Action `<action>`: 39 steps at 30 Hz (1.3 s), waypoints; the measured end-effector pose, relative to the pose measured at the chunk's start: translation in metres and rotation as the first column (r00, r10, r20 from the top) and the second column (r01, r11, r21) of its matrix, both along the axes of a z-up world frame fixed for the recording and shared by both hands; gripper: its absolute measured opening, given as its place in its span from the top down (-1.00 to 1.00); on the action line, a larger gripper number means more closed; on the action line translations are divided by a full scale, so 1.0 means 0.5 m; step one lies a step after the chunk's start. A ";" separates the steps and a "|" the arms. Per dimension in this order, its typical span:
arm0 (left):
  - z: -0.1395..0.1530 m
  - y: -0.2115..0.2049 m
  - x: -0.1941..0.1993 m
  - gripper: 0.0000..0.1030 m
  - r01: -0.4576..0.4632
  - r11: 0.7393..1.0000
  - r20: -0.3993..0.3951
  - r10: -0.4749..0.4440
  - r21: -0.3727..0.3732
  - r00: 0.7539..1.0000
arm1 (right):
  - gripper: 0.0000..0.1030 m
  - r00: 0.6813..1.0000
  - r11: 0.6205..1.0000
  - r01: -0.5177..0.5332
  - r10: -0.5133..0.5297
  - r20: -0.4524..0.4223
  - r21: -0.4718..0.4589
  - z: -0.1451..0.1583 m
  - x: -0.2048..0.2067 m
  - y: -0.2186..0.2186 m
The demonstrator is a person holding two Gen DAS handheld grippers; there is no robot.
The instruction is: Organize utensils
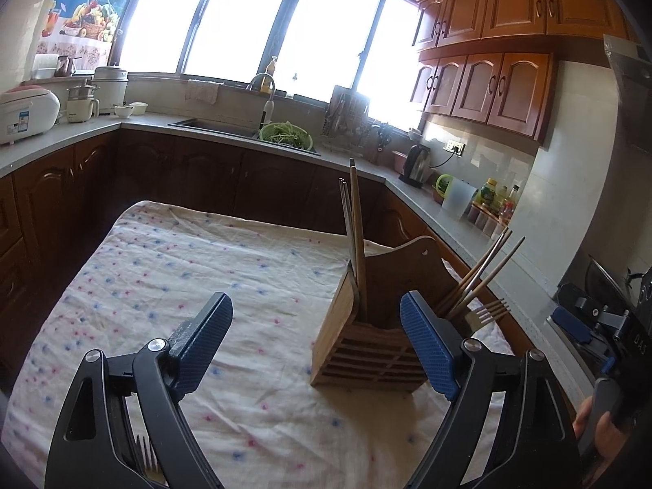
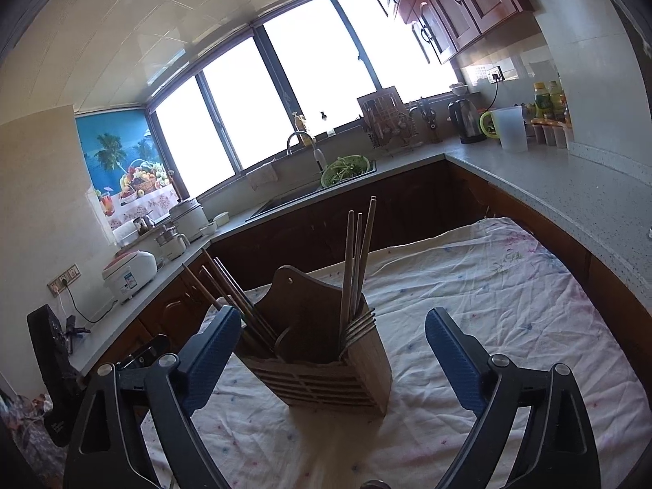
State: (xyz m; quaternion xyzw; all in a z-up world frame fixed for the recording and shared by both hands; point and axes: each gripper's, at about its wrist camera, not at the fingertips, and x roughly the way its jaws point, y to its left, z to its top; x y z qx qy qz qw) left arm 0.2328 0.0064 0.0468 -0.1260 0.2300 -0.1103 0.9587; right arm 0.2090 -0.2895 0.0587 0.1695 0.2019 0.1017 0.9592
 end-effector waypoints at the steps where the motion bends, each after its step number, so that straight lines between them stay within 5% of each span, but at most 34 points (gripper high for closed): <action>1: -0.001 0.003 -0.012 -0.70 -0.003 1.000 -0.004 0.003 0.002 1.000 | -0.83 1.000 1.000 -0.004 0.004 0.004 -0.008 -0.001 -0.013 0.003; 13: -0.055 0.041 -0.194 -0.74 -0.003 1.000 -0.071 0.003 0.005 0.997 | -0.93 0.998 0.999 -0.024 0.026 0.060 -0.046 -0.030 -0.197 0.031; 22: -0.049 0.039 -0.281 -0.74 -0.001 0.996 -0.065 0.007 0.090 0.998 | -0.94 0.996 0.992 -0.051 0.059 0.070 -0.114 -0.038 -0.280 0.073; 30: 0.024 0.026 -0.371 -1.00 -0.063 0.985 0.137 0.042 0.159 0.990 | -1.00 0.973 0.976 0.003 0.047 0.227 -0.217 0.025 -0.361 0.093; 39: -0.086 -0.004 -0.380 -1.00 -0.086 0.971 0.097 0.065 0.224 0.993 | -1.00 0.984 0.974 0.058 -0.019 0.176 -0.219 -0.094 -0.368 0.087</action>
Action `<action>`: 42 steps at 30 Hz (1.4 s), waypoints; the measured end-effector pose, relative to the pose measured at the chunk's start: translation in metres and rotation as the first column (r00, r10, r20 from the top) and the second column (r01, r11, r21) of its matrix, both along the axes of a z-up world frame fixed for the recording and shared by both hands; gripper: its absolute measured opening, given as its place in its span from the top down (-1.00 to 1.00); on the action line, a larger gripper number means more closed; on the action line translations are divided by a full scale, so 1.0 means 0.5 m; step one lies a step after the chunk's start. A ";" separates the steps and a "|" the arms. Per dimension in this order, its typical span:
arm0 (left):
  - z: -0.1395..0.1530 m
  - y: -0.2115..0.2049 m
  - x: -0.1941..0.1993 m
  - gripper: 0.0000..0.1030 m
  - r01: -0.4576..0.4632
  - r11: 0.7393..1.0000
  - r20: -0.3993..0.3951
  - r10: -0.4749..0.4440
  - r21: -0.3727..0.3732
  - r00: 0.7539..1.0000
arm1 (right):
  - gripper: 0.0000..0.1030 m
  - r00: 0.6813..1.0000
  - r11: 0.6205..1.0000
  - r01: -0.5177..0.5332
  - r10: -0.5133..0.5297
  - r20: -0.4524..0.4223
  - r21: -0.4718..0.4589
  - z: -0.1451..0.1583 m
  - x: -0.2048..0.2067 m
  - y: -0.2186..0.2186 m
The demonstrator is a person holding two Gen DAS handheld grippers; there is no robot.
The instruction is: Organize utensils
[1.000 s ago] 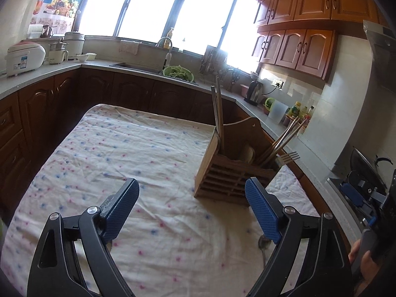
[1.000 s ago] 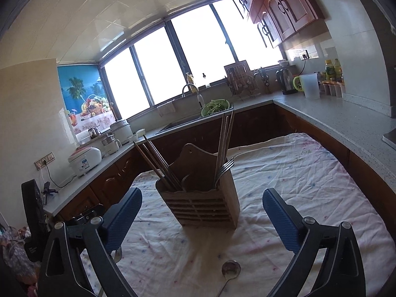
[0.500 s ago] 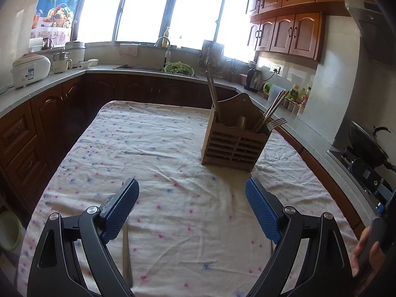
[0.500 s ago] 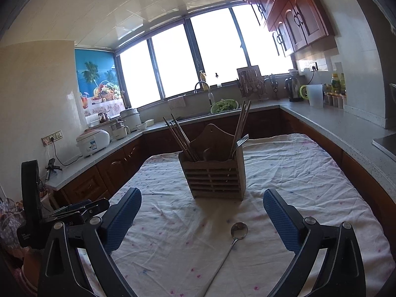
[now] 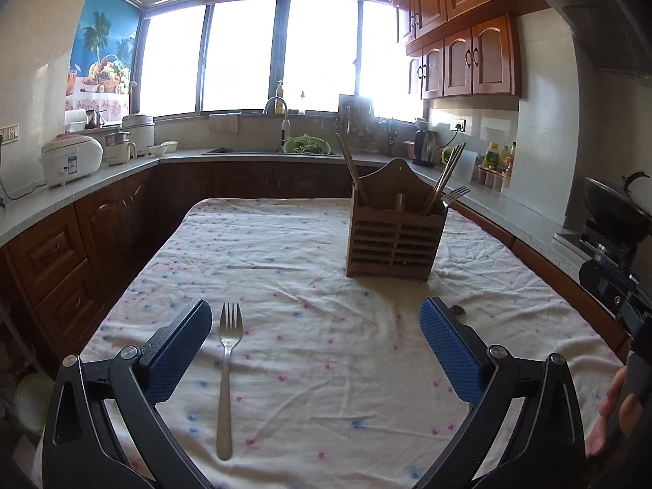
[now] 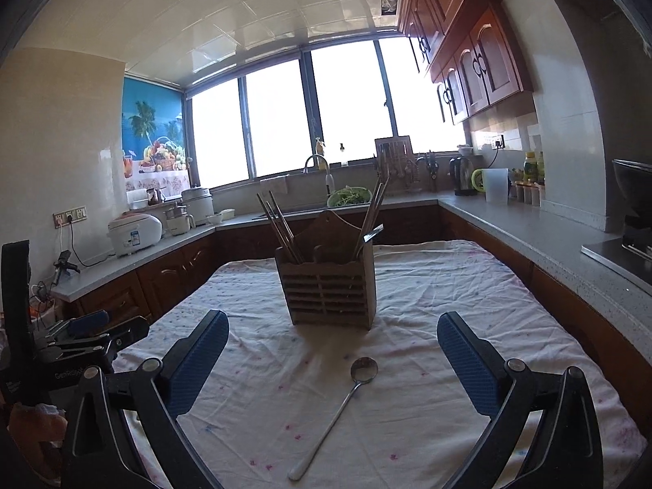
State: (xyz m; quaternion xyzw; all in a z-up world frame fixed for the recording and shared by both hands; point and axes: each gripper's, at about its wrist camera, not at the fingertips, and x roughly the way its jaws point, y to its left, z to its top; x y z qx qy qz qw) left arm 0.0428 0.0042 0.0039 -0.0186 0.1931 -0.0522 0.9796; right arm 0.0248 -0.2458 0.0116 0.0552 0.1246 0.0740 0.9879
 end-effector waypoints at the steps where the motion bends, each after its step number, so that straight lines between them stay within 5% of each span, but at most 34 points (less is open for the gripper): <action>1: -0.011 -0.004 -0.003 -1.00 -0.007 1.000 0.002 0.007 0.012 1.000 | -1.00 1.000 1.000 0.005 -0.005 0.001 -0.015 -0.012 -0.003 0.002; 14: -0.062 -0.013 -0.031 -1.00 -0.061 0.996 0.009 0.061 0.067 0.998 | -1.00 0.999 0.999 0.006 -0.007 -0.039 -0.045 -0.059 -0.025 0.001; 42: -0.061 -0.014 -0.043 -1.00 -0.078 0.993 0.000 0.079 0.093 0.997 | -1.00 0.998 0.999 -0.024 0.022 -0.063 -0.044 -0.066 -0.033 0.020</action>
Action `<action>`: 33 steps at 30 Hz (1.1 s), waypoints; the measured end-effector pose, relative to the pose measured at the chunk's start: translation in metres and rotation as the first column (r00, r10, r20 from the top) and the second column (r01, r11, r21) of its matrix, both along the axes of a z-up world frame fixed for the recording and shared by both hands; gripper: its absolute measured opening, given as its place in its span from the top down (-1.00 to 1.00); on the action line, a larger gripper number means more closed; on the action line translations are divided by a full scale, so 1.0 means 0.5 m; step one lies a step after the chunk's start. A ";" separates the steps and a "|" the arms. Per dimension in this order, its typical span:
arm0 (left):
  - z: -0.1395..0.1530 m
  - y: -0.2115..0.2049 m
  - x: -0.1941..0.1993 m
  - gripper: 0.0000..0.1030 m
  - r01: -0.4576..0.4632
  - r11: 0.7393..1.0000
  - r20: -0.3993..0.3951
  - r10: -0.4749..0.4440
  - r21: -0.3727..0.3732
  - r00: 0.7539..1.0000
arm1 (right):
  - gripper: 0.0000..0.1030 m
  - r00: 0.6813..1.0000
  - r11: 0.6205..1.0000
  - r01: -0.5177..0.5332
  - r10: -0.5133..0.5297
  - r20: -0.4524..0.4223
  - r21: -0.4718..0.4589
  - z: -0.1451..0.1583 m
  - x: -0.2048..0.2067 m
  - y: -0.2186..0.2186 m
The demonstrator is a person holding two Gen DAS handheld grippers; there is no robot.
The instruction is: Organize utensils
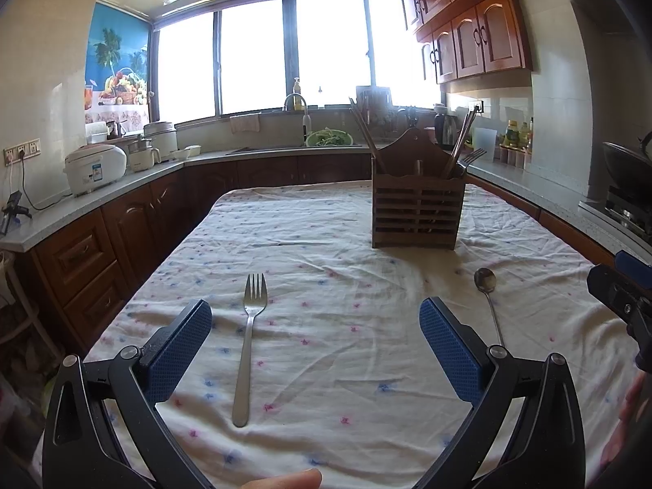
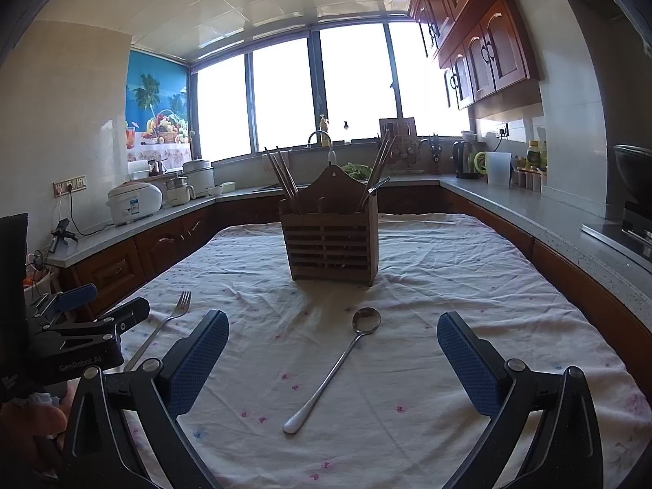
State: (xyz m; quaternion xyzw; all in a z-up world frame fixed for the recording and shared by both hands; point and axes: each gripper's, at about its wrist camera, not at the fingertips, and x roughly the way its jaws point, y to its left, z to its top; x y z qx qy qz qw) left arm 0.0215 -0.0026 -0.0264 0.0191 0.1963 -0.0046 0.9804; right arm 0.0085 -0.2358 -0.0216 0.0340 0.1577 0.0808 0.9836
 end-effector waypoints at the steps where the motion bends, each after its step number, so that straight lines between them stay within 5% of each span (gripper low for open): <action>1: 0.000 0.000 0.000 -1.00 0.000 1.000 -0.001 0.000 0.000 1.000 | -1.00 1.000 1.000 0.001 -0.001 -0.002 0.001 0.000 0.001 0.001; 33: 0.001 -0.011 0.005 -1.00 -0.013 0.999 0.004 0.012 0.036 1.000 | -1.00 1.000 1.000 -0.014 0.014 0.007 0.011 0.009 0.007 0.006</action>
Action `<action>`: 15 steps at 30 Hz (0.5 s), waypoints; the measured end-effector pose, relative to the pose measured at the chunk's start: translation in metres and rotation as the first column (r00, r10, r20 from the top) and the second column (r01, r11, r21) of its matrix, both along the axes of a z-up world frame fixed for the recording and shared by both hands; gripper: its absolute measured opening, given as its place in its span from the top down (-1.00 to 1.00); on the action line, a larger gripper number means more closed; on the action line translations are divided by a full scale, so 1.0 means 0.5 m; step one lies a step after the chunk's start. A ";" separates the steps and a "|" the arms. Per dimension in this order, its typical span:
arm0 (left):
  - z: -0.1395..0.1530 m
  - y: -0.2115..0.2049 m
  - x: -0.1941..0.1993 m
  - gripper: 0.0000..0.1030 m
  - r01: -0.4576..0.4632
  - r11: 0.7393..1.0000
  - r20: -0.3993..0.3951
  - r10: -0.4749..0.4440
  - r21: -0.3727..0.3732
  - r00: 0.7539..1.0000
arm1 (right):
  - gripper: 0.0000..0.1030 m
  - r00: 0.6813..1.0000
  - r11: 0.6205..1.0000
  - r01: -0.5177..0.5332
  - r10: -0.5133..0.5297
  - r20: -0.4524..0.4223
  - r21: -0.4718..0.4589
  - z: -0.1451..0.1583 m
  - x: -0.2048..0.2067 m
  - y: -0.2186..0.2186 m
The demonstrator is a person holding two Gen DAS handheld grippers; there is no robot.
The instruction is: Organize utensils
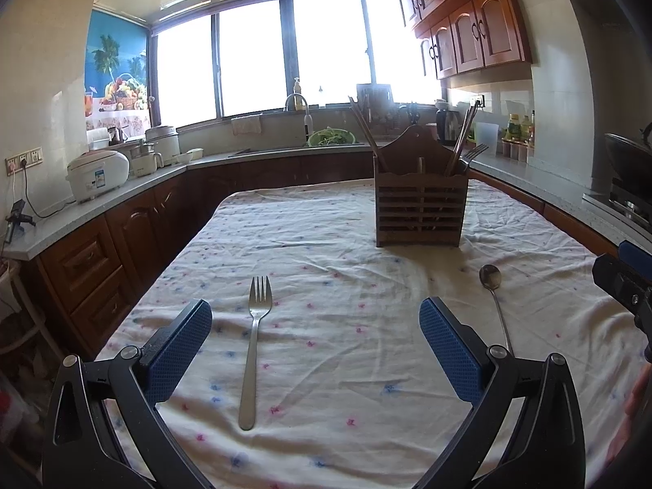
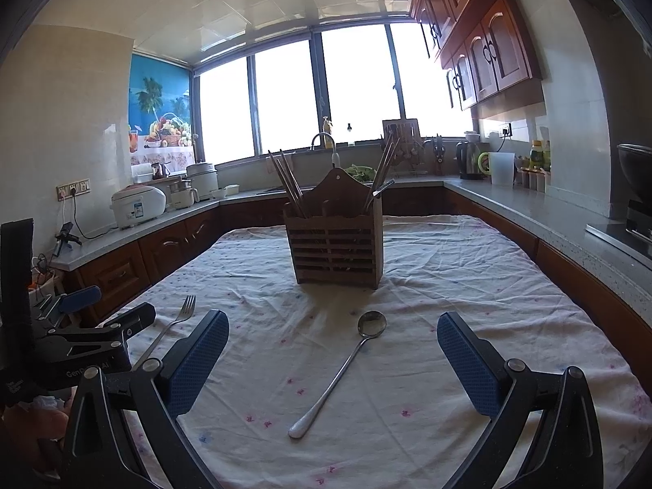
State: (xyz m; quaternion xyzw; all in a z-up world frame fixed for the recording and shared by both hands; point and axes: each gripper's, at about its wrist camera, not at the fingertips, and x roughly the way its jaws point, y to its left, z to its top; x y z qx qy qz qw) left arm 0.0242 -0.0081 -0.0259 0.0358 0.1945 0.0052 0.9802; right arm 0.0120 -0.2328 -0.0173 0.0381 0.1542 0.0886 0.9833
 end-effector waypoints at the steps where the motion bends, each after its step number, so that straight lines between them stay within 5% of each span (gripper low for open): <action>1: 0.001 -0.001 -0.001 -1.00 0.001 1.000 0.001 -0.001 0.002 1.000 | -1.00 1.000 1.000 -0.002 0.002 0.001 0.002 0.001 0.001 -0.002; 15: 0.001 -0.005 -0.001 -1.00 0.007 1.000 -0.003 -0.007 0.005 1.000 | -1.00 1.000 1.000 -0.005 0.005 0.001 0.008 0.003 0.001 0.000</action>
